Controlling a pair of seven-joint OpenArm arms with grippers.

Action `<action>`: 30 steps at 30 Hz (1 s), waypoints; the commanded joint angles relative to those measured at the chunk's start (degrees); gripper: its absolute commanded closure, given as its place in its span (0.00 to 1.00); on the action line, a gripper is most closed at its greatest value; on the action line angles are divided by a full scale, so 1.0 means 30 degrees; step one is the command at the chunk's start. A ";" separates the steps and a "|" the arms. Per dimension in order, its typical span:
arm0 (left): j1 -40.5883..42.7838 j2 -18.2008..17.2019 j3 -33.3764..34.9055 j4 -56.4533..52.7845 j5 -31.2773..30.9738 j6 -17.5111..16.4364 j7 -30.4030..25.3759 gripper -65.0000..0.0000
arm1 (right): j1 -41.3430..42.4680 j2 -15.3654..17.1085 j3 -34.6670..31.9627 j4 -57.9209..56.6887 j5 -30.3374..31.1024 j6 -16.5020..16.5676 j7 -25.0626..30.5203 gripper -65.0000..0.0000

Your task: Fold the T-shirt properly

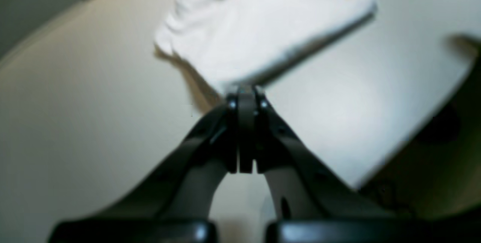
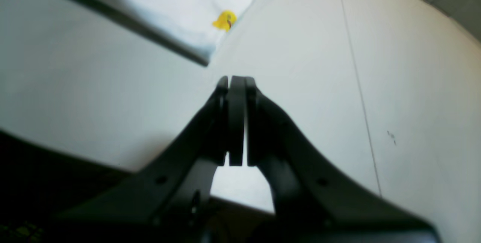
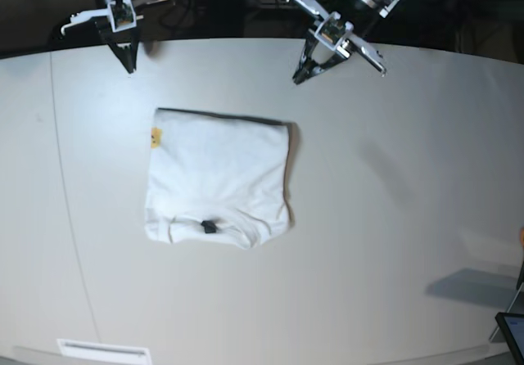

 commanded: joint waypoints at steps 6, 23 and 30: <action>0.3206 -0.0004 -0.1176 0.0113 -0.0227 0.0148 -0.1169 1.00 | -0.2557 -0.0279 -0.0032 0.0273 0.0020 -0.0186 0.0546 1.00; -0.4618 0.2194 -0.1498 -2.4590 -0.0374 0.0177 0.0823 1.00 | 0.8638 -0.0924 -0.3988 -2.2145 0.6496 0.1836 -0.9417 0.99; -1.2178 0.2722 -0.1498 -3.6078 -0.0403 0.0177 0.2933 1.00 | 1.4733 -0.1745 -0.5746 -3.0643 0.6731 0.3770 -0.8479 0.99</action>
